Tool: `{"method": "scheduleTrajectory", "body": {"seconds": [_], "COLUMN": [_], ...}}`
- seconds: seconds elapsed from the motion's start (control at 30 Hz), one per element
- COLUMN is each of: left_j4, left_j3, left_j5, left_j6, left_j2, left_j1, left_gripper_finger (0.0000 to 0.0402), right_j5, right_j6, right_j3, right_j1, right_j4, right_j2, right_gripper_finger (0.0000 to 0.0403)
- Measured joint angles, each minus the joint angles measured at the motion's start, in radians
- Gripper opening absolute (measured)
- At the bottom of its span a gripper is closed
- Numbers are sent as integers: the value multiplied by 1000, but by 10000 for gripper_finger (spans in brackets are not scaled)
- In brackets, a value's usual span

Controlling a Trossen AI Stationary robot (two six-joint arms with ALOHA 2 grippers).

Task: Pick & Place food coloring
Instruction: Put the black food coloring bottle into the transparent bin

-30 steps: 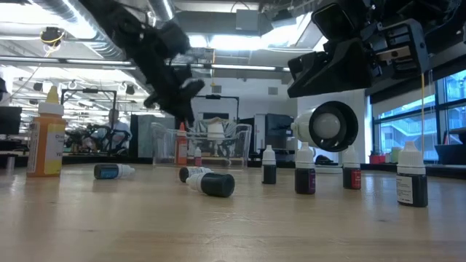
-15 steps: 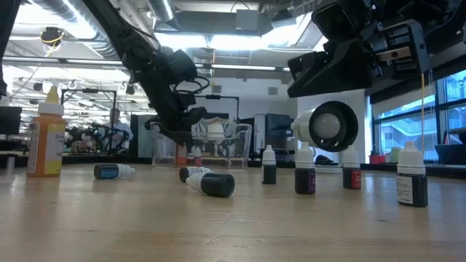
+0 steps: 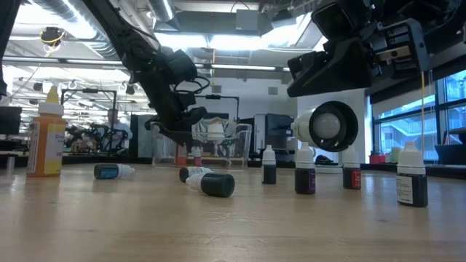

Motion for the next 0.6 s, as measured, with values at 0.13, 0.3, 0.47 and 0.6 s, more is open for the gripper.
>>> {"method": "scheduleTrajectory", "body": {"seconds": [0.13, 0.3, 0.47, 0.6], "left_j4": [1, 2, 4, 47], "left_j3": [0, 0, 0, -1], "left_j5": [-1, -2, -2, -4], "left_j6": [0, 1, 1, 18], "left_j2": [0, 0, 1, -10], "left_j1": [0, 0, 0, -1], "left_gripper_finger": [99, 100, 104, 102], "right_j5": [0, -1, -1, 0], "right_j6": [45, 100, 140, 178], "right_j3": [0, 0, 0, 0], "right_j1": [0, 0, 0, 0], "right_j4": [31, 82, 109, 114], "right_j2": [0, 0, 0, 0], "right_gripper_finger": [120, 120, 120, 120]}}
